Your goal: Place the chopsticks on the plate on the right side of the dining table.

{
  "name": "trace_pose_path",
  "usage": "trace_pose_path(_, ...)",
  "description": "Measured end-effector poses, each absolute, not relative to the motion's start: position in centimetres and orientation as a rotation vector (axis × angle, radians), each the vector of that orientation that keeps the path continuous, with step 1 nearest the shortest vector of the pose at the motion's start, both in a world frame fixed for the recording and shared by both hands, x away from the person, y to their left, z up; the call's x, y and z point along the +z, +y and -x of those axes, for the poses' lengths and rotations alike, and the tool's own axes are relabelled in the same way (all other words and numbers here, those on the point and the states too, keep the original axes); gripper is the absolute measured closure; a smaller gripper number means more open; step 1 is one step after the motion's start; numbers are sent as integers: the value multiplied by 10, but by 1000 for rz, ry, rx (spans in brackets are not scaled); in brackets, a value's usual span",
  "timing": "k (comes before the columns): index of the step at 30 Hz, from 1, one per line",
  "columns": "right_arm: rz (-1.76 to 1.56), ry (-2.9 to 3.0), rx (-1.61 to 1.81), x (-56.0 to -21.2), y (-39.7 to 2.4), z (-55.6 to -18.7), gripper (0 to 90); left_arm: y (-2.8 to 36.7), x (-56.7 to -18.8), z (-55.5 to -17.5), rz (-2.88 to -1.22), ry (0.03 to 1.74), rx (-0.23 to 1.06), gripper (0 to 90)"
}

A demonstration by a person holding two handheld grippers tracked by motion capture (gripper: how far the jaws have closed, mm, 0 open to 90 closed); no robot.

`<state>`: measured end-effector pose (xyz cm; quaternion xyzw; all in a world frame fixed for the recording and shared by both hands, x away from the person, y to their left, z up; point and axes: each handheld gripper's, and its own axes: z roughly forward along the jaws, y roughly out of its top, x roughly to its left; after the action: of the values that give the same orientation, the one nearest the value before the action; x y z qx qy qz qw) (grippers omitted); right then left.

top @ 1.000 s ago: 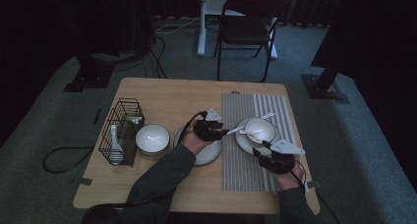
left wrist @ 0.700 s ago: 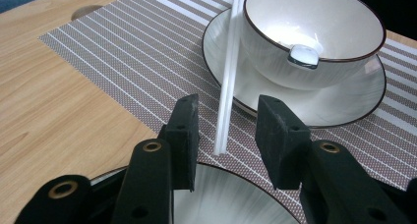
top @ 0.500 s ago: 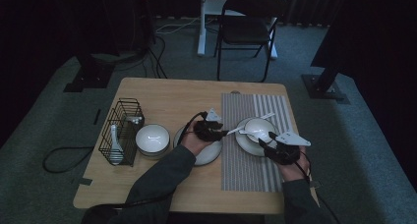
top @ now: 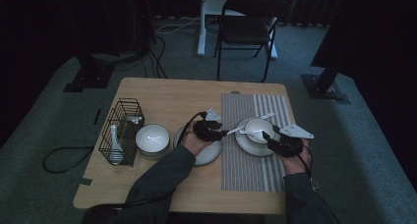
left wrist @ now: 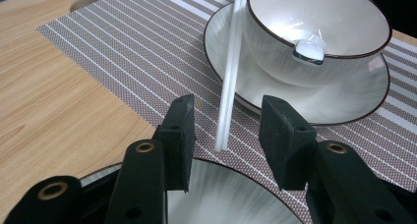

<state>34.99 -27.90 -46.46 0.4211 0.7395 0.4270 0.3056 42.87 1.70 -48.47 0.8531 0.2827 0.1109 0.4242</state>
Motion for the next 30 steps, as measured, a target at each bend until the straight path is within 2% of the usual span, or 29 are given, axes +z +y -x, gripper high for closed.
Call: trace_pose_path(30, -1226, 1931, 1083, -463, -309, -394, 492, 13, -488, -429, -2139, 712, 269, 571)
